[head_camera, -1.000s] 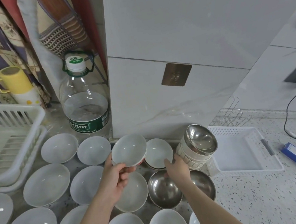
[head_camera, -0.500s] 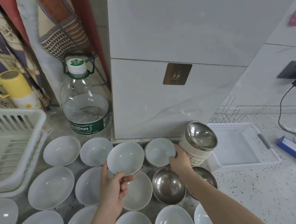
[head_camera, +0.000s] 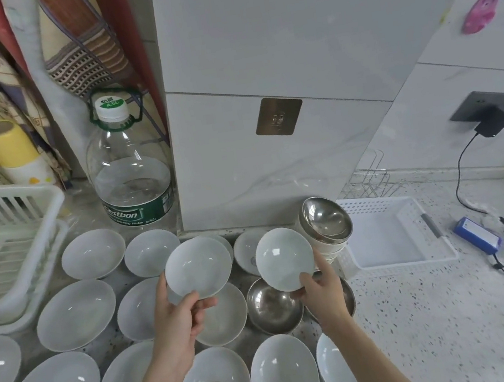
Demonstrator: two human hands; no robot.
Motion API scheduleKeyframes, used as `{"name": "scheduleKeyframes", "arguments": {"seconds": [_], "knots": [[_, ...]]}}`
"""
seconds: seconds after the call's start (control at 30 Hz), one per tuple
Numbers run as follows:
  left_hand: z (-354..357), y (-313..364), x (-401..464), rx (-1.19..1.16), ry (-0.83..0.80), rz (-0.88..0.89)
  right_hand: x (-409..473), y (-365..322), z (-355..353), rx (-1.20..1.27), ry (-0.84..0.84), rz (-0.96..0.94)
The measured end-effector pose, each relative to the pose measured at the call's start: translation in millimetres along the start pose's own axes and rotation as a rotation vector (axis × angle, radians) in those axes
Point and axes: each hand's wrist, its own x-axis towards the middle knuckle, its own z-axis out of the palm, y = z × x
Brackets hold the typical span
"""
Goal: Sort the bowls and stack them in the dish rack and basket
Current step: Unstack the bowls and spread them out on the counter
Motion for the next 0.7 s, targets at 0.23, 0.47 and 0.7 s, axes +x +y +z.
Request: {"name": "scheduleKeyframes", "arguments": {"seconds": [0.23, 0.47, 0.7], "knots": [[24.2, -15.2, -28.0, -0.005, 0.0, 0.004, -31.8, 24.1, -46.4, 0.099, 0.062, 0.037], [73.3, -42.6, -53.9, -0.064, 0.001, 0.0, -25.7, 37.8, -110.2, 0.077, 0.096, 0.09], [124.0, -78.5, -74.1, -0.035, -0.002, -0.015, -16.9, 65.1, -181.8, 0.114, 0.154, 0.107]]}}
